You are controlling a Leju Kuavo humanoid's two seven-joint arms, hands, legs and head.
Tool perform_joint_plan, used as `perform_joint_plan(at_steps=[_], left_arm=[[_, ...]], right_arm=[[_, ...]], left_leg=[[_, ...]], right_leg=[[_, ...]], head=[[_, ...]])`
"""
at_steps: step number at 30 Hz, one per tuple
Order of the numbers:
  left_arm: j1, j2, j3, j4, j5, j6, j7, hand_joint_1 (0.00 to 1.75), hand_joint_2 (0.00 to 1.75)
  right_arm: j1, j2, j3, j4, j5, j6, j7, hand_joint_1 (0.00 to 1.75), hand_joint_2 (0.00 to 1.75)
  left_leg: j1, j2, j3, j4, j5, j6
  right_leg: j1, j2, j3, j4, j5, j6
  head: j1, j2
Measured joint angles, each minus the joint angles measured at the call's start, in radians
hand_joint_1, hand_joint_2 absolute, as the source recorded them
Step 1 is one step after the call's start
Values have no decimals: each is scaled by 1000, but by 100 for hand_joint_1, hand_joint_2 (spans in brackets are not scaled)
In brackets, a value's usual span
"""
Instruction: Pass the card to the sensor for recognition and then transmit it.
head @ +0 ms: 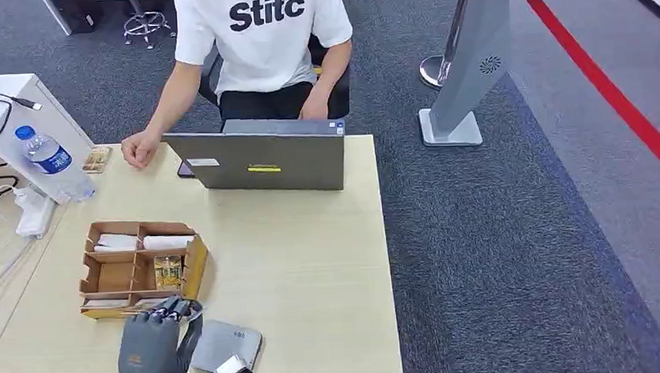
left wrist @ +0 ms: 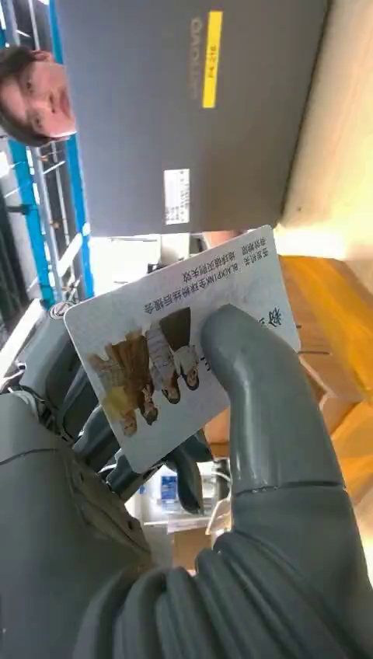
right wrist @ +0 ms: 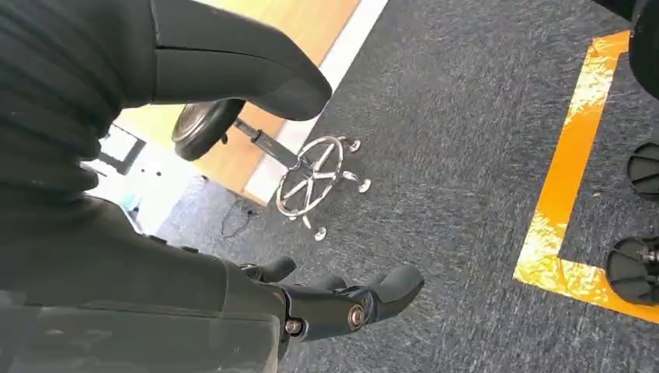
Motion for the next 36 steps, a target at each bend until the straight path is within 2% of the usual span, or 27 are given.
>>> perform_joint_plan(at_steps=[5, 11, 17, 36], left_arm=[[4, 6, -7, 1, 15, -21, 21, 175, 175], [27, 32, -58, 4, 47, -43, 47, 175, 175], [28, 49, -123, 42, 60, -40, 61, 175, 175], [20, 66, -190, 74, 77, -27, 78, 175, 175]], right_arm=[[-2, 0, -3, 3, 0, -4, 8, 0, 175], [-6, 0, -9, 8, 0, -13, 12, 0, 175], [-11, -3, -10, 18, 0, -14, 15, 0, 175], [-14, -12, -15, 32, 0, -13, 14, 0, 175]], left_leg=[[0, 0, 0, 0, 0, 0], [0, 0, 0, 0, 0, 0], [0, -1, 0, 0, 0, 0], [0, -1, 0, 0, 0, 0]], right_leg=[[0, 0, 0, 0, 0, 0], [0, 0, 0, 0, 0, 0], [0, 0, 0, 0, 0, 0], [0, 0, 0, 0, 0, 0]], head=[[0, 0], [0, 0], [0, 0], [0, 0]])
